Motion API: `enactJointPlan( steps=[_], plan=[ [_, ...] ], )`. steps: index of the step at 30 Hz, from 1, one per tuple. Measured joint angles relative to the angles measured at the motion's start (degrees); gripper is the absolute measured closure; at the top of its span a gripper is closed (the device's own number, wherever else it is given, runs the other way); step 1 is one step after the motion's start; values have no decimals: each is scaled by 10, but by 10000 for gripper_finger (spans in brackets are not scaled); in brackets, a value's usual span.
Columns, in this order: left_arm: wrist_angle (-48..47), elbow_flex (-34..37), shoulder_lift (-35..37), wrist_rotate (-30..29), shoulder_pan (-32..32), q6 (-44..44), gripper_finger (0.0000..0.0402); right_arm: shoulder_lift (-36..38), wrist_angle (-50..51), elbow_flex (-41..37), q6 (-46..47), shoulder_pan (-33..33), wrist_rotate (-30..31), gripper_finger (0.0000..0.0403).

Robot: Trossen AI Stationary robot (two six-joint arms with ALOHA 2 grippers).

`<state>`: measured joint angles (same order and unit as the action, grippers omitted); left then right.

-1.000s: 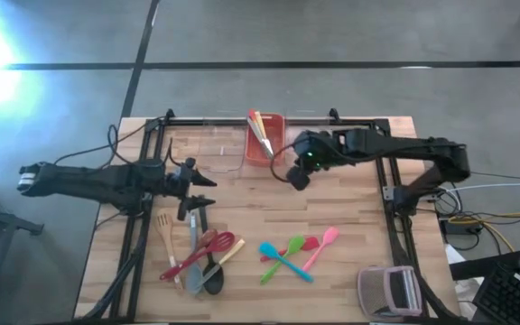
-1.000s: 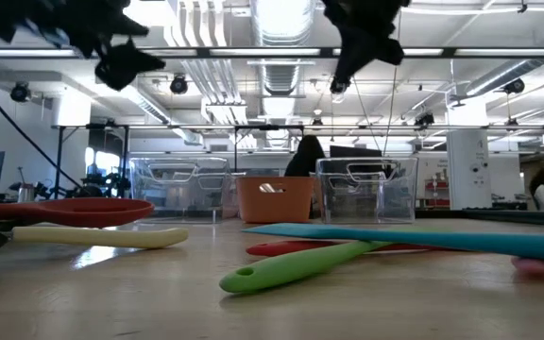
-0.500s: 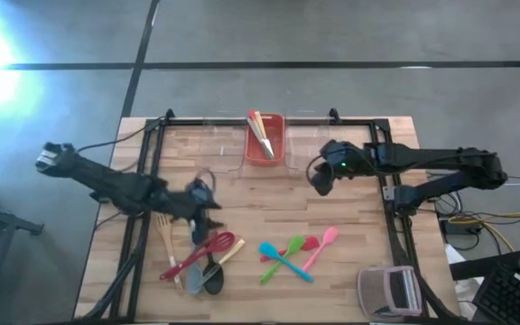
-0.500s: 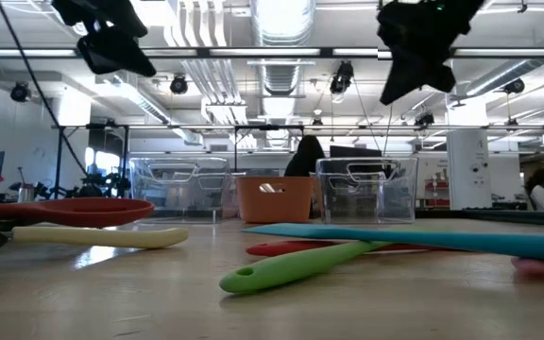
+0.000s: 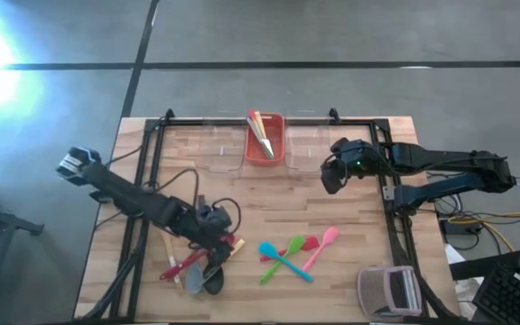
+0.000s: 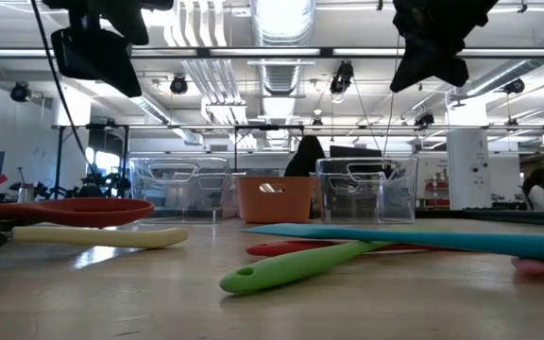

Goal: Pick & Place Kitchen Items
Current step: Put the yellow table knife into the orange bin

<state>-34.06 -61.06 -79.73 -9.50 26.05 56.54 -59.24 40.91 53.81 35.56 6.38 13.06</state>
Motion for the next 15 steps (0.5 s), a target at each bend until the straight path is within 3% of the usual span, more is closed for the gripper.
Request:
enactJointPlan(
  steps=[6, 15],
  plan=[
    [-67, -36, -49, 1, 11, 56, 133, 0, 8, -1, -11, 0, -3, 394],
    [-68, -87, -134, 51, 34, 95, 158, -1, 8, -1, -29, 0, -16, 394]
  ],
)
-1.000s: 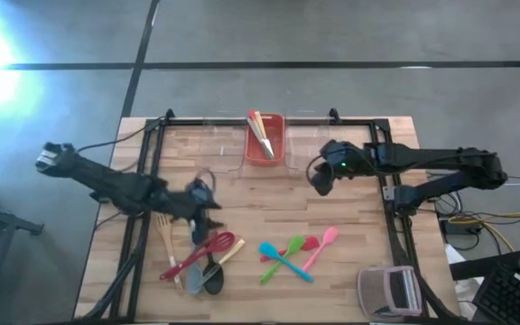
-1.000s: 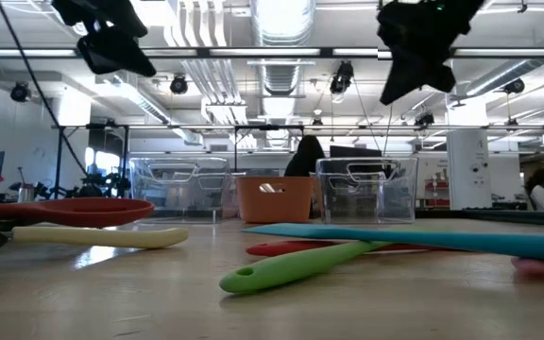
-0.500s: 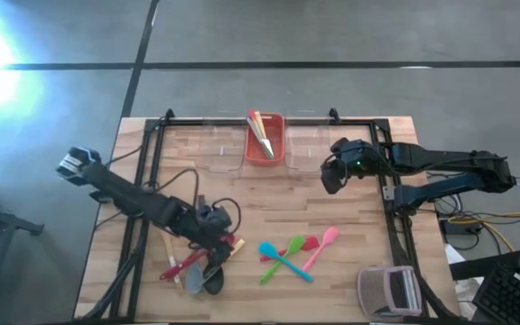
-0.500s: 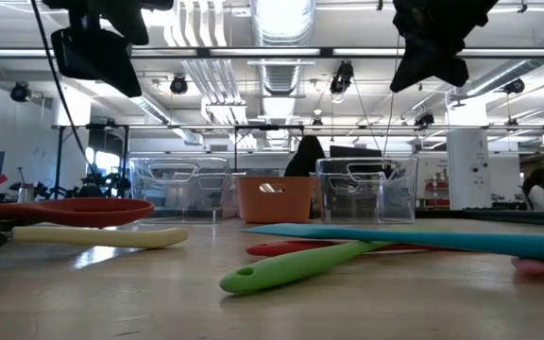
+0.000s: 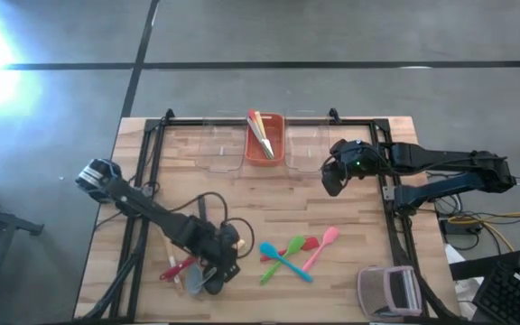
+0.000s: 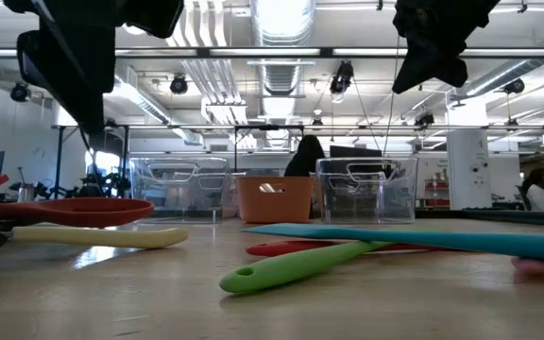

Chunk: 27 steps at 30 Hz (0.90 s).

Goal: Pick & Place Kitchen Items
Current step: Put the yellow table knife into the orange bin

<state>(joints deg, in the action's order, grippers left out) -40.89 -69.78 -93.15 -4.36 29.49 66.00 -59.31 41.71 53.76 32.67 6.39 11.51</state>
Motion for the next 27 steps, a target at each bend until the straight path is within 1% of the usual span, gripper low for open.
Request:
enactJointPlan(
  steps=[6, 12, 27],
  plan=[
    [-1, -9, -34, 35, 11, 36, 161, 0, 0, 0, -4, 0, 0, 394],
    [3, -9, -48, 36, 14, 52, 161, 0, 0, -1, -8, 0, -2, 394],
    [-10, -3, -71, 40, 15, 38, 161, 0, -1, -1, -8, -1, -10, 394]
  ],
)
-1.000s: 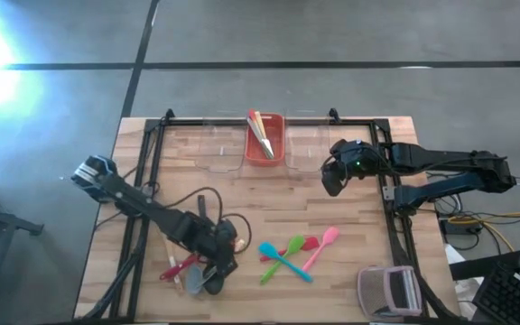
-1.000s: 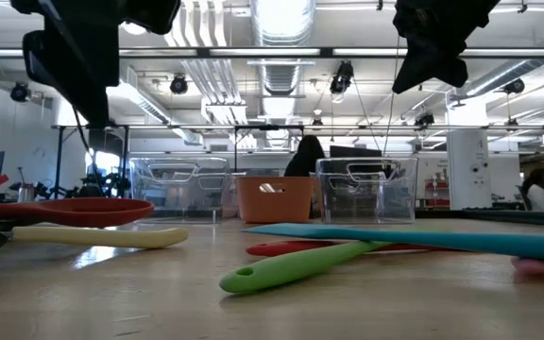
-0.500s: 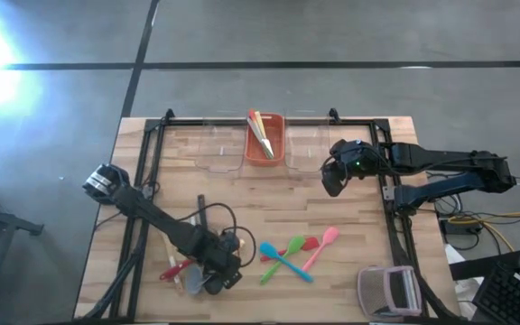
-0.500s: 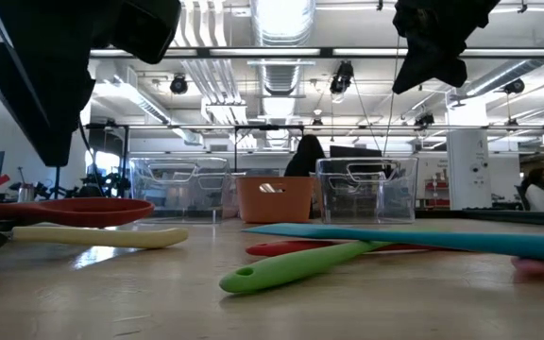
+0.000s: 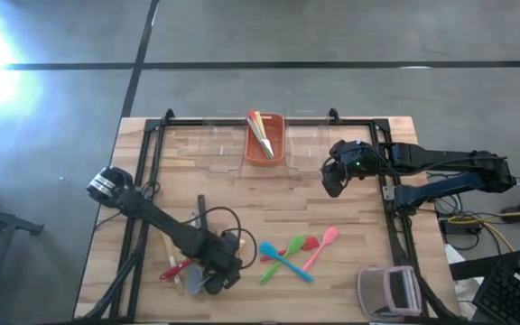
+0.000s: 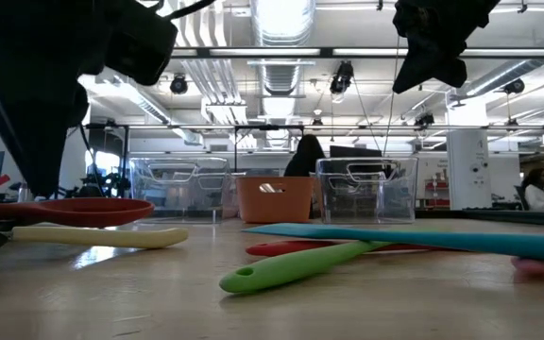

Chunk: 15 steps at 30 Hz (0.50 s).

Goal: Pick & Place Kitchen Items
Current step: Put the yellow table knife into the orange bin

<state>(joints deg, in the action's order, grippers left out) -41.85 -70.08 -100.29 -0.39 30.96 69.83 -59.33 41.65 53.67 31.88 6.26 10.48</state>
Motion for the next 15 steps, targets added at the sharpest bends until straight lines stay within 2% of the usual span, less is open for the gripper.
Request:
enactJointPlan(
  steps=[15],
  plan=[
    [-7, 1, -41, 16, -4, -32, 161, 0, -2, 0, 0, 0, 0, 394]
  ],
)
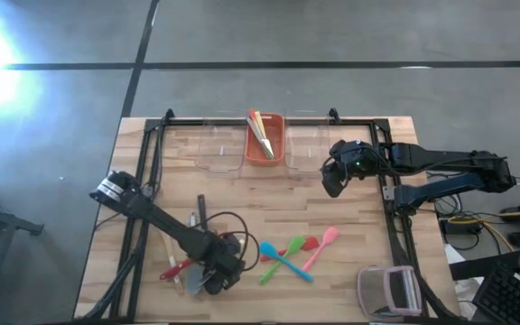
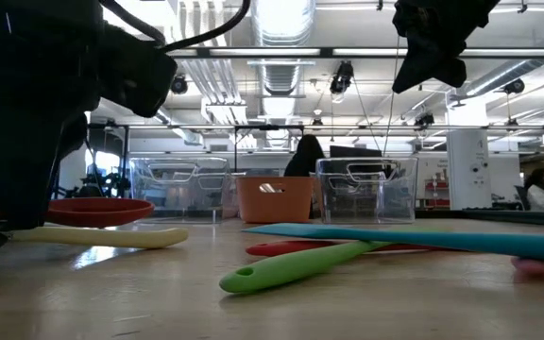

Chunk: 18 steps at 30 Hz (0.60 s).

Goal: Pick & Place Kitchen Items
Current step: Put the yellow table knife into the orange bin

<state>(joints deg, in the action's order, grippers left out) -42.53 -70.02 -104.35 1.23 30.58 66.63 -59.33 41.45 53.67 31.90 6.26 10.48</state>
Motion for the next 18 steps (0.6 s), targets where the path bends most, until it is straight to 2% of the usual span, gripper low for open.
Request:
enactJointPlan(
  steps=[14, 18],
  plan=[
    [3, 5, -29, -6, -16, -17, 161, 0, 0, 0, 0, 0, 0, 394],
    [4, 13, -29, -7, -19, -14, 174, 0, -1, 0, 0, 0, 0, 394]
  ],
)
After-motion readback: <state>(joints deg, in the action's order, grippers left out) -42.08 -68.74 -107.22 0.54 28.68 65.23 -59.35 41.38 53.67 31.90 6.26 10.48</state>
